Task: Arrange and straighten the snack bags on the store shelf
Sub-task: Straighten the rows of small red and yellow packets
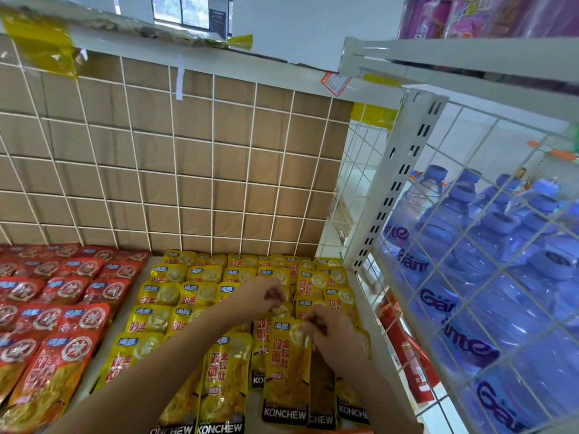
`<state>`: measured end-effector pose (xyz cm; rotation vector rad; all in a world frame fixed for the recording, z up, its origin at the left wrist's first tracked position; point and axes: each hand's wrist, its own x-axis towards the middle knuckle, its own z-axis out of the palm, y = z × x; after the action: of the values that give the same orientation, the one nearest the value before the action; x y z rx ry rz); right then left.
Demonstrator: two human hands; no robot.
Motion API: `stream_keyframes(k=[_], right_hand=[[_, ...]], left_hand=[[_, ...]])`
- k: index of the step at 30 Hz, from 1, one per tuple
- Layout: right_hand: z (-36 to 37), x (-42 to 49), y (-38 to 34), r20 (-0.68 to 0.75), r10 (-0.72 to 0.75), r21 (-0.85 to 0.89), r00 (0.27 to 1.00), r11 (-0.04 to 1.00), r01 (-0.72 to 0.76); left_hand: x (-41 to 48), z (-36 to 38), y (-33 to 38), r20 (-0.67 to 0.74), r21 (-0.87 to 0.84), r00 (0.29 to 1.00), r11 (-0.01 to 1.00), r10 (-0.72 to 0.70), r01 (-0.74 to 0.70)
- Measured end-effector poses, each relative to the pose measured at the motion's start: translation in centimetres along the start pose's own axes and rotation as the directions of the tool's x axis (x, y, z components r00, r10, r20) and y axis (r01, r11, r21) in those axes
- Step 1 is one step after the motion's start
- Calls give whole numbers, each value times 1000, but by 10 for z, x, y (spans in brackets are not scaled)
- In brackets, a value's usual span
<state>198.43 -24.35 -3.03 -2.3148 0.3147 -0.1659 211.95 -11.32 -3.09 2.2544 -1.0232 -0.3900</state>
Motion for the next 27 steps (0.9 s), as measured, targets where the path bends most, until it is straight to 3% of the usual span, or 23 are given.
stream_keyframes(k=[7,12,15,27], right_hand=[[17,6,-14,-14,-84,-166,996,983,81],[21,8,-11,-22,-129,-294,991,949,117],[24,7,-9,-14,-140,-338,990,933,127],[35,7,-6,-73,-156,-348,985,930,121]], left_hand=[[0,-3,-3,-26,42,999,998,39,-38],[-17,-8,-14,-165,49,986,999,12,-4],[-34,-9,-22,-200,137,980,990,16,12],[-53,-3,-26,-95,250,995,968,7,17]])
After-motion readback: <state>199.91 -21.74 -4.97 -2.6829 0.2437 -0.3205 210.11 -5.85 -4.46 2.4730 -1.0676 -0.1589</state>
